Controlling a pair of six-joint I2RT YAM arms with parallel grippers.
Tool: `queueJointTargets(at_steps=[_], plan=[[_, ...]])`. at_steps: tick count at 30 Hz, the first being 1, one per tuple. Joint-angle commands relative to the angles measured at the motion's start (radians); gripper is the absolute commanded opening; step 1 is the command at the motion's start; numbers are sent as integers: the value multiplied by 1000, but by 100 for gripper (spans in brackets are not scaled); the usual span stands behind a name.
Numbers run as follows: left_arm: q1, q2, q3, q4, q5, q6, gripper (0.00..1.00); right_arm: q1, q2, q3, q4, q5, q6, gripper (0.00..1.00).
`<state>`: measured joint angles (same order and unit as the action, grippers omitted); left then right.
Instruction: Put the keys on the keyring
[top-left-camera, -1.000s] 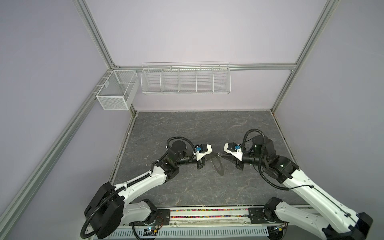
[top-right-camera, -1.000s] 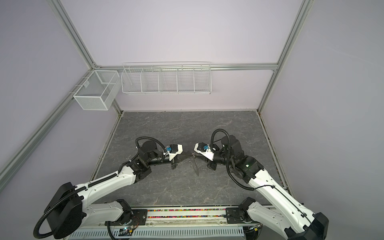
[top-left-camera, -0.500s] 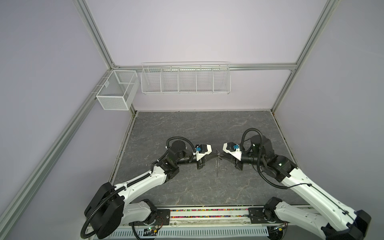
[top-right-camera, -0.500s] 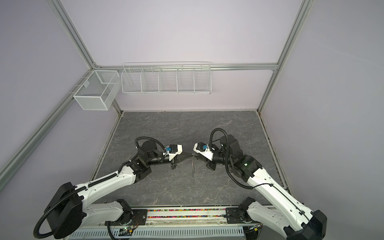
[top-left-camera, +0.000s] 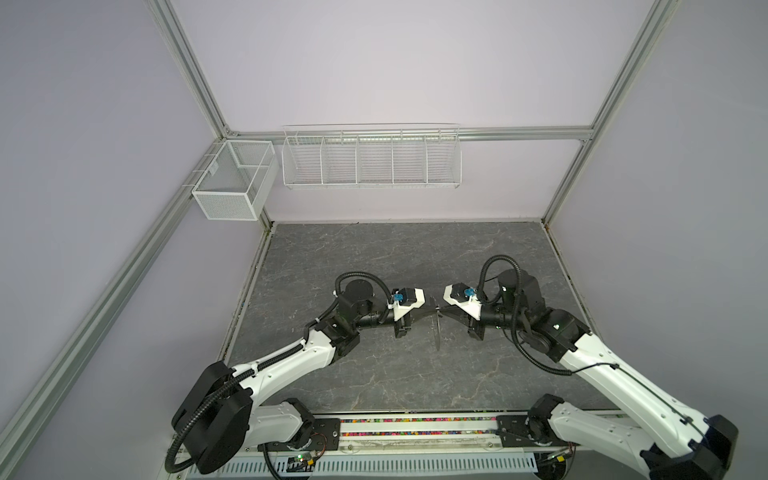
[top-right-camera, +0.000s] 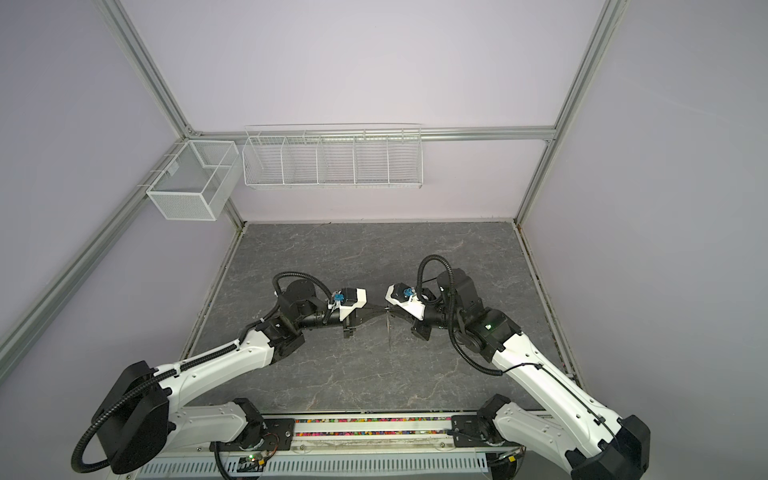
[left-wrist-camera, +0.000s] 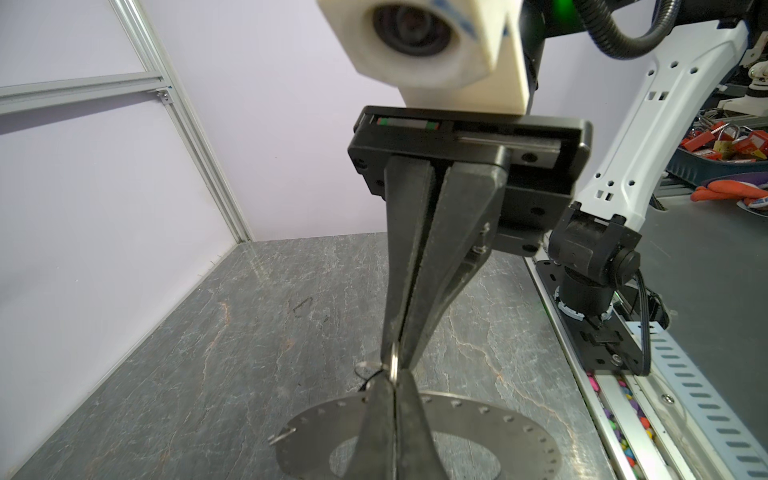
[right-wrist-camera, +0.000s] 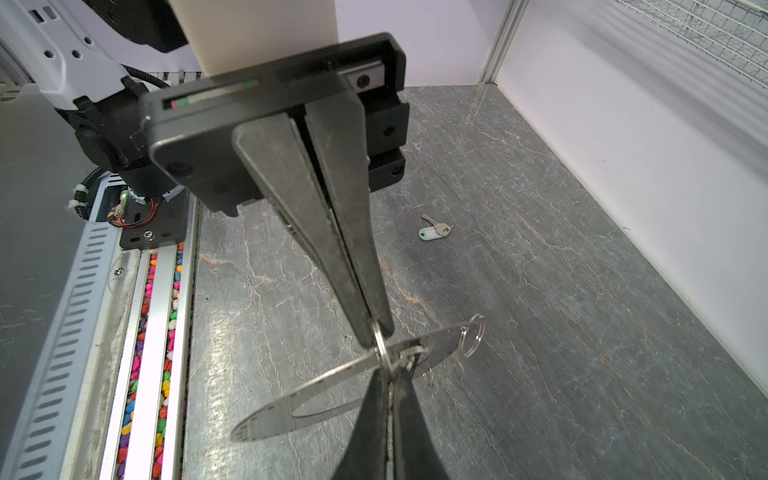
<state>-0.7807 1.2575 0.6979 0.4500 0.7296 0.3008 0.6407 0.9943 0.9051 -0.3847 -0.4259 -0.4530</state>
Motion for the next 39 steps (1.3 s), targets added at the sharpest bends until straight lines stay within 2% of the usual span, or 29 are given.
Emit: queueJointTargets(at_steps=[1,3,8,12,16,20,28,39], plan=[[0,-7,60,-68,-12,54,0,-4,9,24,-9,-7,-13,7],[0,-21,77,-139,-57,99,15,-3,13,30,-32,-4,-16,7],[-2,-65,130,-339,-191,232,27,-3,26,60,-112,8,-13,7],[-8,-103,123,-365,-281,274,27,-4,40,89,-176,16,-3,7],[-69,-109,146,-436,-424,425,26,-4,66,124,-231,18,1,7],[-98,-118,142,-402,-488,490,26,-3,101,172,-293,27,-3,7],[-123,-115,203,-516,-467,563,25,0,157,234,-368,60,0,7],[-153,-67,276,-633,-406,547,26,7,196,264,-372,76,22,7]])
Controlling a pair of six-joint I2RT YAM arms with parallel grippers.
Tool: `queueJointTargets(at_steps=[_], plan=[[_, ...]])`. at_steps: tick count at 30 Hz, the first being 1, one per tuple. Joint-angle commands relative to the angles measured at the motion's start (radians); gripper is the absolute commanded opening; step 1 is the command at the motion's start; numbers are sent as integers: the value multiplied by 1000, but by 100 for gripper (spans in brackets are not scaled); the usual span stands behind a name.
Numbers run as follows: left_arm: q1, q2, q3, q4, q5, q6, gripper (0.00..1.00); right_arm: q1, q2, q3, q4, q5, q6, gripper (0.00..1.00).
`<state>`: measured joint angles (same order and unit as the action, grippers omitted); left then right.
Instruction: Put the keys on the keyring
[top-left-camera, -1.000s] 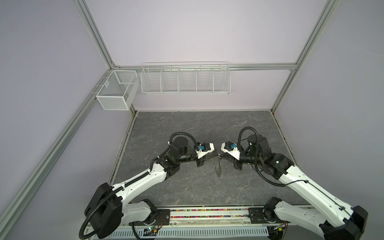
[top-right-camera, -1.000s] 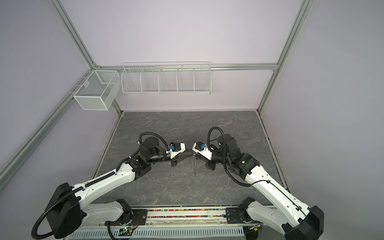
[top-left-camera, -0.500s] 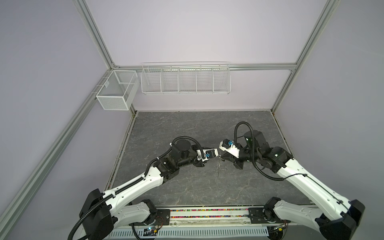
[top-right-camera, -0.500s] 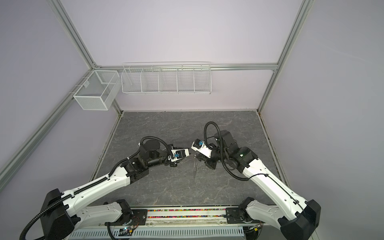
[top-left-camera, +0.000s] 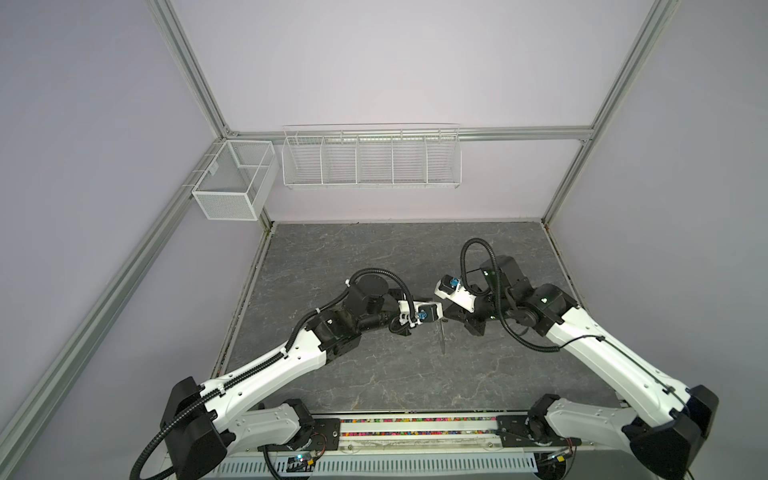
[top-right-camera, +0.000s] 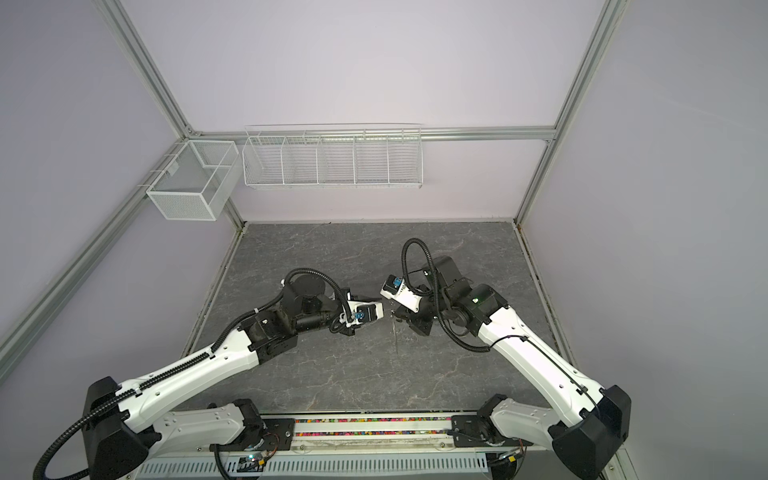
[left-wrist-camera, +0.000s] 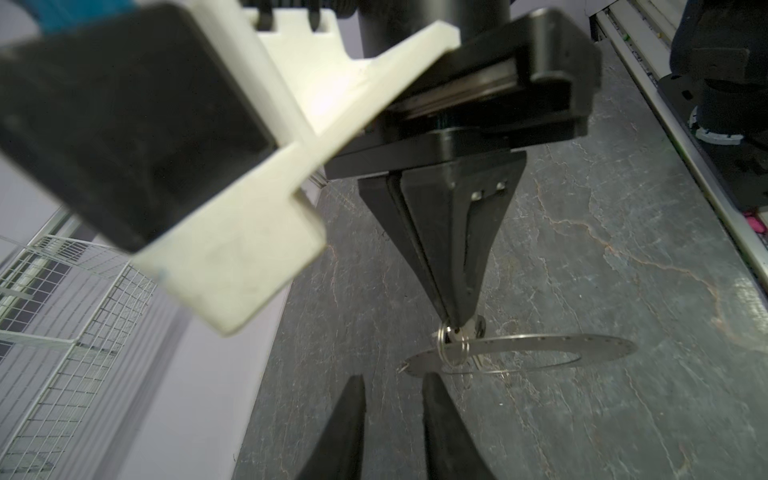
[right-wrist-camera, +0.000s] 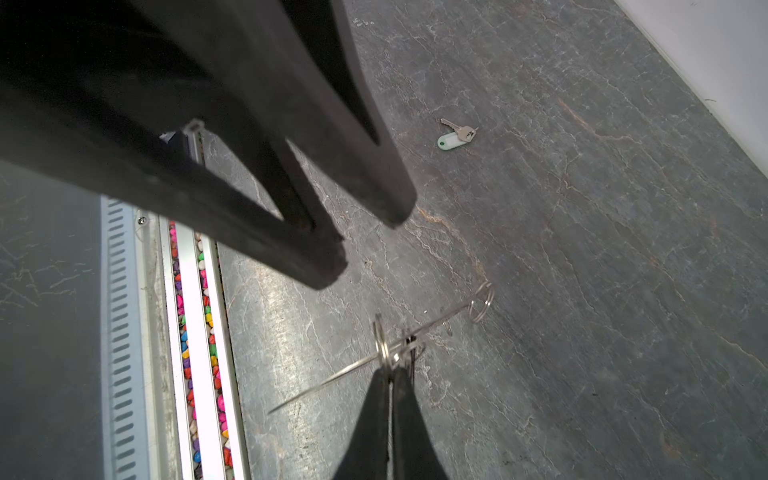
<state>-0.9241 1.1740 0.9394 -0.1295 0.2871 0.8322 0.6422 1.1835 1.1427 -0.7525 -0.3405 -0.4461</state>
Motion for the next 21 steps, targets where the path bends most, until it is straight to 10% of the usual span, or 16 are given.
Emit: queueJointTargets(at_steps=[1,21], plan=[[-14,27,40,-60,40,15,26,6,7,26,-1,-8,18,7],[-36,131,117,-116,-38,4,21,52,-4,22,8,54,21,7]])
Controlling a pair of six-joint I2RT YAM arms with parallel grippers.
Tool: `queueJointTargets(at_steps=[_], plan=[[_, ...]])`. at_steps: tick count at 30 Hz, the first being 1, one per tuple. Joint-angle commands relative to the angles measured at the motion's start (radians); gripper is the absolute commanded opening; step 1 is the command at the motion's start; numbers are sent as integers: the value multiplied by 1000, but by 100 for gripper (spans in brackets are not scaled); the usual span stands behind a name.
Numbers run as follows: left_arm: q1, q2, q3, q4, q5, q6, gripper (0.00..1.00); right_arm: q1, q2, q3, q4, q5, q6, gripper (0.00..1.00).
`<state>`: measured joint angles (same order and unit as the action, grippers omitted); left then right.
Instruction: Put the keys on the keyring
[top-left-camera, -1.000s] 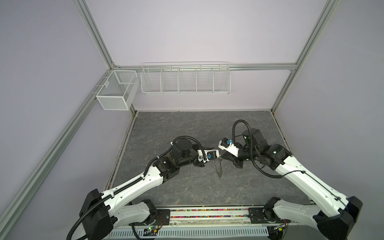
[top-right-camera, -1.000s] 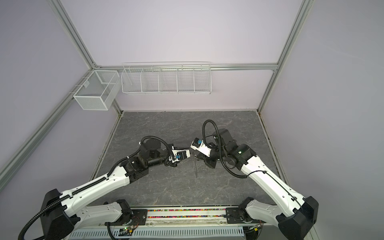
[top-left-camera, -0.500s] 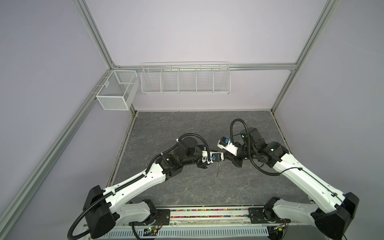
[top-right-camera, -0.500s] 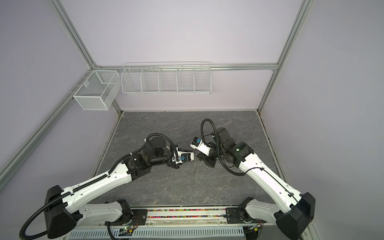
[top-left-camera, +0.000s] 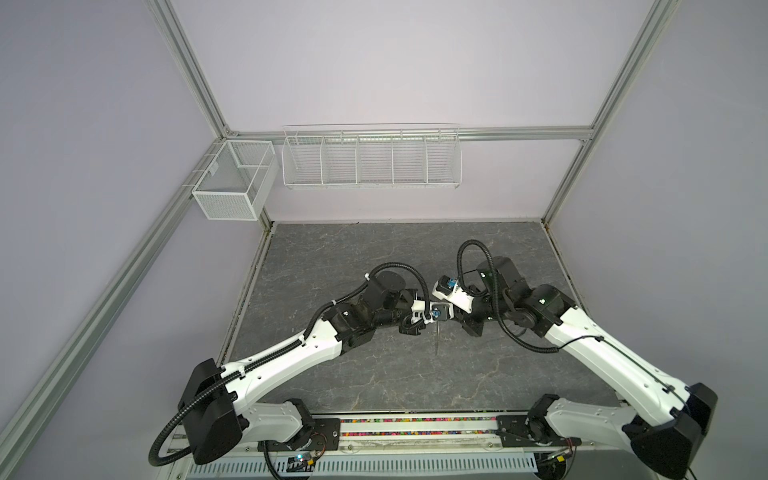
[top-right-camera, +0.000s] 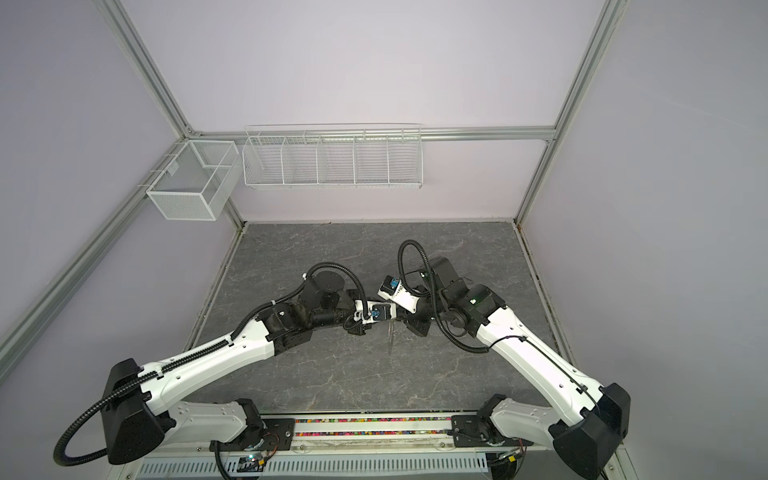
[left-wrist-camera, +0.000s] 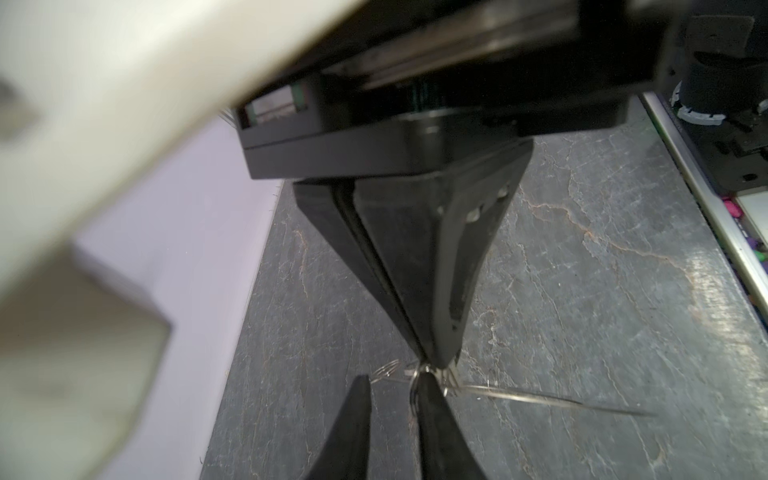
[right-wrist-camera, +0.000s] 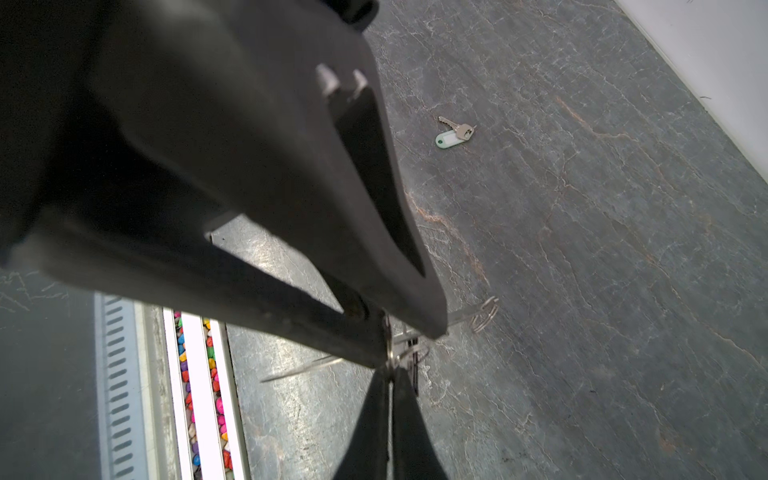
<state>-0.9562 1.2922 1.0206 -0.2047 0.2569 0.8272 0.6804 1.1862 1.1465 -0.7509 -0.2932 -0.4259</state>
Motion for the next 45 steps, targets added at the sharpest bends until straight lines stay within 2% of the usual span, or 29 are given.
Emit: queueJointTargets(at_steps=[1,14,24,29,32,35,40,45], plan=[[-4,12,39,-50,-7,12,21,18,-7,19,8,12,-3,7],[-4,27,61,-97,4,15,20,41,-32,10,37,69,-15,7],[-4,43,70,-96,10,13,9,62,-55,-5,58,90,-24,7],[-4,41,70,-94,23,3,0,66,-71,-20,84,113,-28,8],[-4,32,59,-68,31,-38,0,66,-94,-44,100,174,-34,20],[-2,16,33,-30,55,-76,0,46,-153,-98,151,222,-31,25],[24,-12,-7,52,138,-162,0,9,-236,-164,203,198,-43,25],[66,-38,-55,165,228,-266,0,6,-252,-178,214,131,-37,26]])
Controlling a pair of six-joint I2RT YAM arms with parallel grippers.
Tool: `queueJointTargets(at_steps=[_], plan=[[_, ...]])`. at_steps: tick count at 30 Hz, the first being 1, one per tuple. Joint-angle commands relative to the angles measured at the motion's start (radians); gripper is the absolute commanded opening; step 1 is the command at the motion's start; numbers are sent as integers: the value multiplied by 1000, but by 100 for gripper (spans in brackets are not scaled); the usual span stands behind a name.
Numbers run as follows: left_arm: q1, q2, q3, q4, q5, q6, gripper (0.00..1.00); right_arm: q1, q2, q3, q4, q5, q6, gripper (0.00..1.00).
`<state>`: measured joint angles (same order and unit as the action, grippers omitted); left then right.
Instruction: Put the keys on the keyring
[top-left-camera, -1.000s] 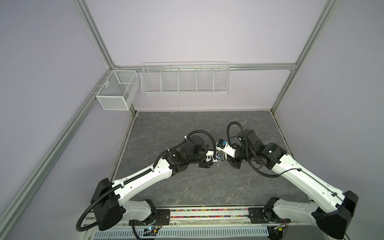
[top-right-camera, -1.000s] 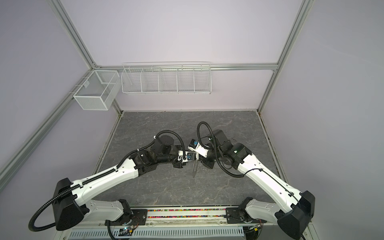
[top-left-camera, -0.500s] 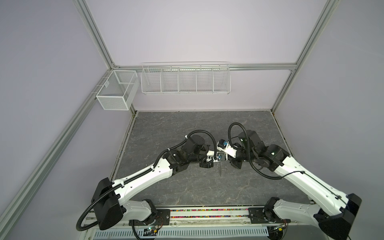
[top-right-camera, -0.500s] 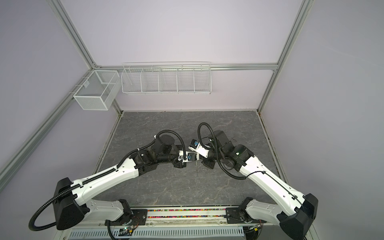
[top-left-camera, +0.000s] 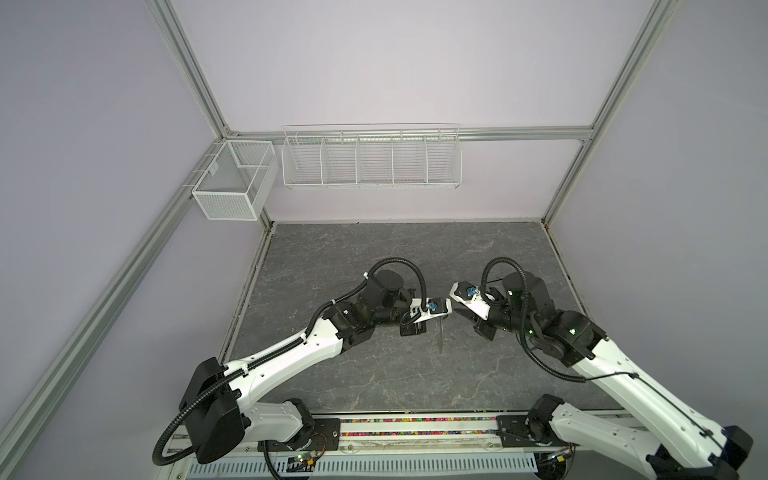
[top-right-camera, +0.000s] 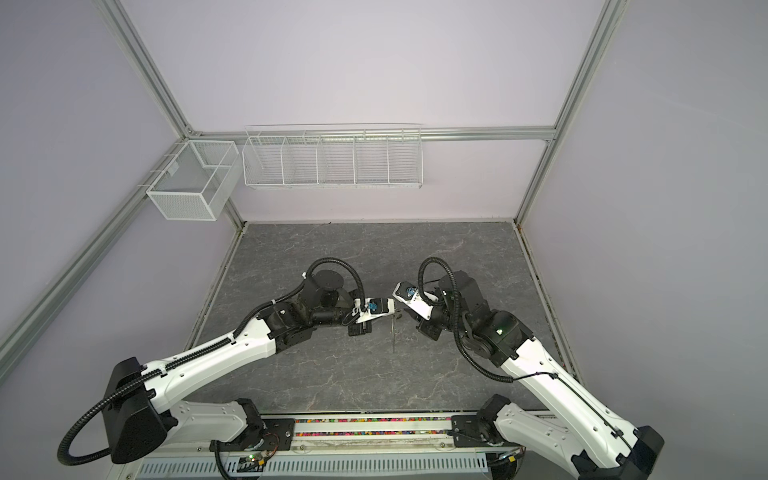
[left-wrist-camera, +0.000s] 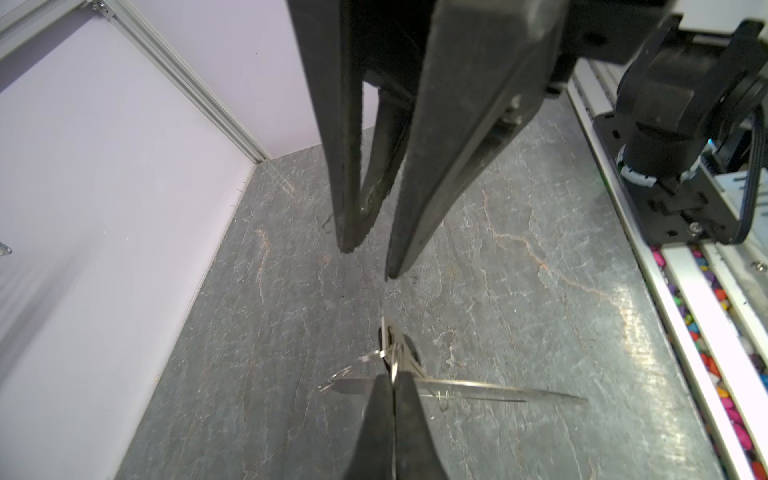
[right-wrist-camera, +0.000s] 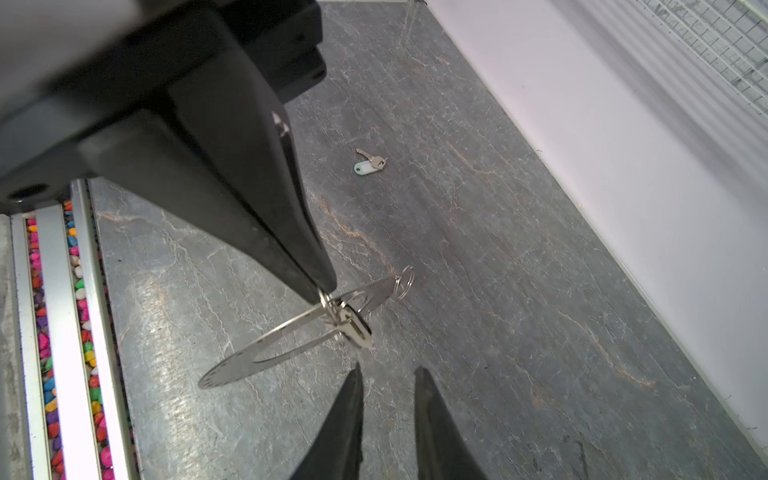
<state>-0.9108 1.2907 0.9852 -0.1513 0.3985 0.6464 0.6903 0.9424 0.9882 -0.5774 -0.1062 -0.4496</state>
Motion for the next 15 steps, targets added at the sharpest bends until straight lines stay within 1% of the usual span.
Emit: queueJointTargets(at_steps=[1,4,7,12,15], plan=[[29,-40,-28,125,106,-99,0,-3,-10,-24,46,-72,-15,26],[51,-53,-60,208,145,-165,0,-4,-16,-37,71,-109,-13,28],[62,-60,-88,271,170,-210,0,-4,-15,-45,89,-109,-9,31],[64,-68,-110,316,207,-214,0,-6,10,-36,91,-89,3,33],[66,-72,-120,343,230,-210,0,-10,31,-36,106,-103,19,38]])
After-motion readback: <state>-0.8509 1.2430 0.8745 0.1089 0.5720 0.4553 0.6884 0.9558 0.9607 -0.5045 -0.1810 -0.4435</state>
